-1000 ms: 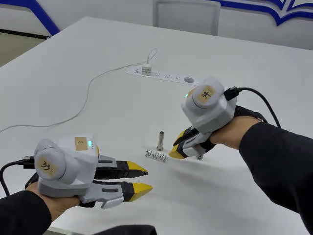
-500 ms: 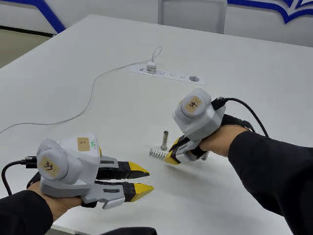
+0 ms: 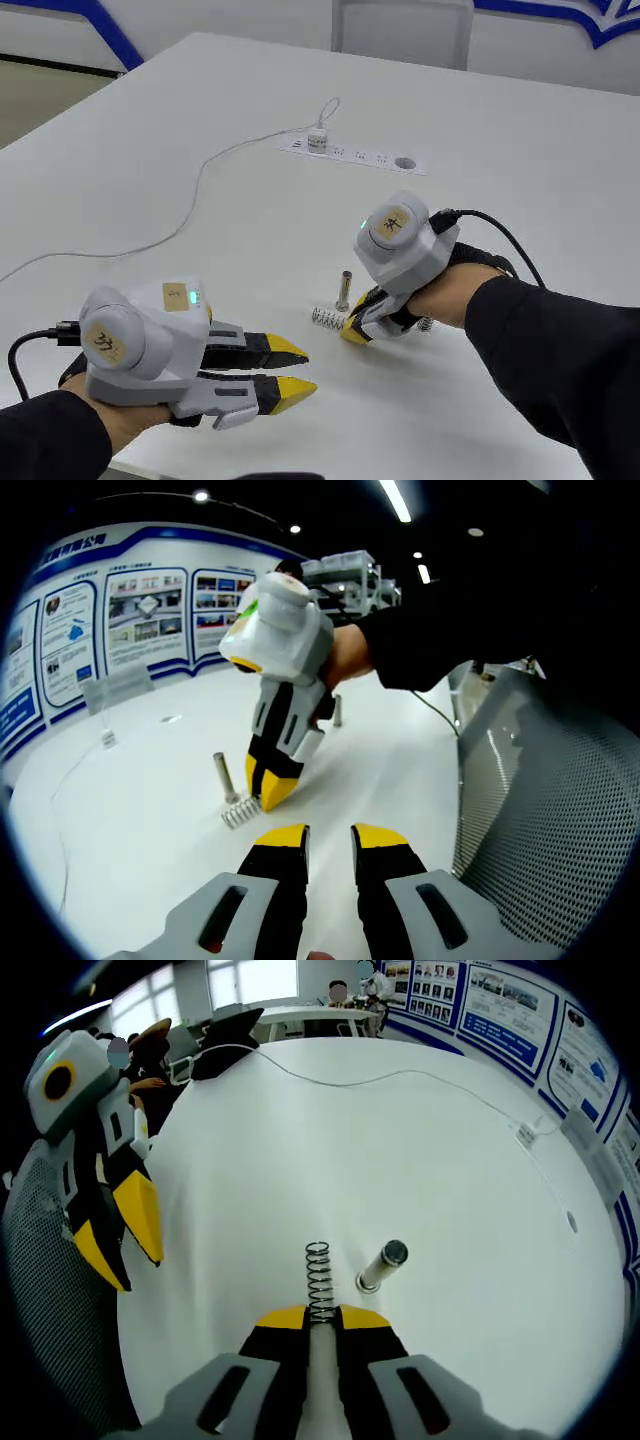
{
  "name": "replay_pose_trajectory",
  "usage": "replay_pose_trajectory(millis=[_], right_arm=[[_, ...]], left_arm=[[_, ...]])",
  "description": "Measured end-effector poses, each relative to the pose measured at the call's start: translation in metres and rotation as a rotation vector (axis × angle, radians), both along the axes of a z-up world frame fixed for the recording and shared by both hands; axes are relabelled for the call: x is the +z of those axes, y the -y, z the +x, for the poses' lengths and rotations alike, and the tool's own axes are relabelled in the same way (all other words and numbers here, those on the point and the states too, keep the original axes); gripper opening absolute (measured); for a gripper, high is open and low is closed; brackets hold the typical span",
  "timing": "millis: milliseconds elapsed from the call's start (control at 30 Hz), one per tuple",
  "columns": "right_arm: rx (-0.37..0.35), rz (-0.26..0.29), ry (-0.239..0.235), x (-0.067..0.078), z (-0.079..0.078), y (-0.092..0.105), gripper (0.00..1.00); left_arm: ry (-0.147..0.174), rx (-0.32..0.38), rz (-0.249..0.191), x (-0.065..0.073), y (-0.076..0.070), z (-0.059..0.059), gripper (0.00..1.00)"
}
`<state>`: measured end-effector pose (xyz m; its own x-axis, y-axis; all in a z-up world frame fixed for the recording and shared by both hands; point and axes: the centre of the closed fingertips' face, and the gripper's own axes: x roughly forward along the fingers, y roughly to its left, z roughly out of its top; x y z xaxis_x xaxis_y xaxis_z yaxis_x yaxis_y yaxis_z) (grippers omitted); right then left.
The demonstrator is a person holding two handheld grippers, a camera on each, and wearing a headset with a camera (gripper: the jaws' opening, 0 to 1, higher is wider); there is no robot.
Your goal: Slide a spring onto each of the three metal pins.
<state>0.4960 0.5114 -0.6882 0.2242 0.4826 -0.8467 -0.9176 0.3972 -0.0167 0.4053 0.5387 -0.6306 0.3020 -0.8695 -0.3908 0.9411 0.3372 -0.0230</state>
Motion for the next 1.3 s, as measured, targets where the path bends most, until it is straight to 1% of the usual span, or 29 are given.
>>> replay_pose_trajectory(millis=[167,267,433,600,833,1000,1300], right_arm=[[0.018,-0.004,0.004,0.008,-0.007,0.003,0.11],[0.035,-0.009,0.016,0.017,-0.013,0.007,0.11],[0.066,0.004,0.026,0.037,-0.03,0.015,0.11],[0.095,-0.009,0.037,0.049,-0.048,0.027,0.11],[0.14,-0.006,0.014,0.058,-0.074,0.037,0.11],[0.185,0.009,-0.003,0.063,-0.09,0.034,0.11],[0.237,0.027,-0.01,0.066,-0.102,0.028,0.11]], left_arm=[[0.003,-0.003,0.003,0.001,0.001,0.001,0.18],[0.005,-0.01,0.003,0.002,0.004,0.001,0.18],[0.009,-0.03,0.004,0.006,0.011,0.001,0.19],[0.015,-0.053,0.001,0.01,0.019,0.001,0.21],[0.022,-0.082,0.011,0.012,0.025,0.0,0.23],[0.026,-0.107,0.014,0.013,0.031,-0.002,0.23],[0.037,-0.152,0.01,0.018,0.041,-0.008,0.24]])
